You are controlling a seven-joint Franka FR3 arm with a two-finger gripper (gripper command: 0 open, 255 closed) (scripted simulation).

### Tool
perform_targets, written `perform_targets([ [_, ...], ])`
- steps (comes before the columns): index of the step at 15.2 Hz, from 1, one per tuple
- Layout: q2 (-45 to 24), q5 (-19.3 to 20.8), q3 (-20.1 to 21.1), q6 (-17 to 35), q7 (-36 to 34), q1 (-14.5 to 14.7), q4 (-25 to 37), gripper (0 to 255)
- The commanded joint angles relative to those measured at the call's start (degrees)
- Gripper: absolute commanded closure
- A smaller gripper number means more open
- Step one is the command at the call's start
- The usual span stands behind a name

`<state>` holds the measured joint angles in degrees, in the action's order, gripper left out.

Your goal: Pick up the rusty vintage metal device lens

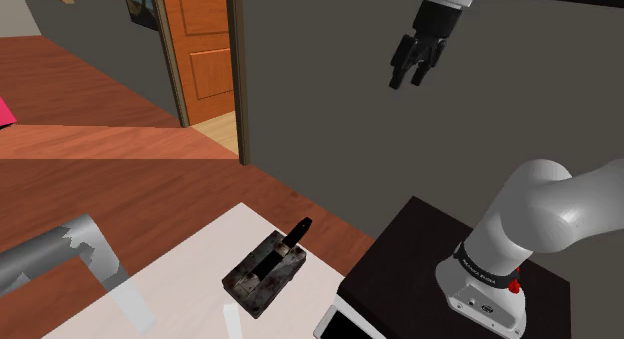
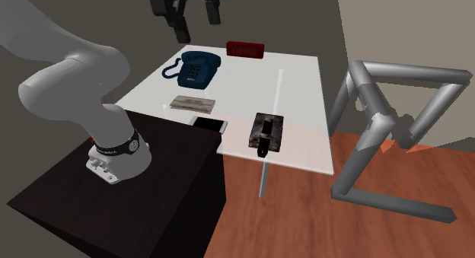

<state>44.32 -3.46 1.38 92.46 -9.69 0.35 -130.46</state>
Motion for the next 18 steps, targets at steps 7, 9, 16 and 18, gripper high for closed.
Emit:
perform_targets([
  [7,3.3,-3.1,8.6,9.0,-14.8,-1.8,-11.3,0],
  [9,3.3,-4.4,11.8,12.1,-19.9,-2.3,-14.2,0],
  [16,-1.4,-8.6,24.2,23.8,-38.3,-4.5,-20.8,0],
  [18,-4.2,-9.4,28.1,27.3,-43.8,-5.7,-21.5,0],
])
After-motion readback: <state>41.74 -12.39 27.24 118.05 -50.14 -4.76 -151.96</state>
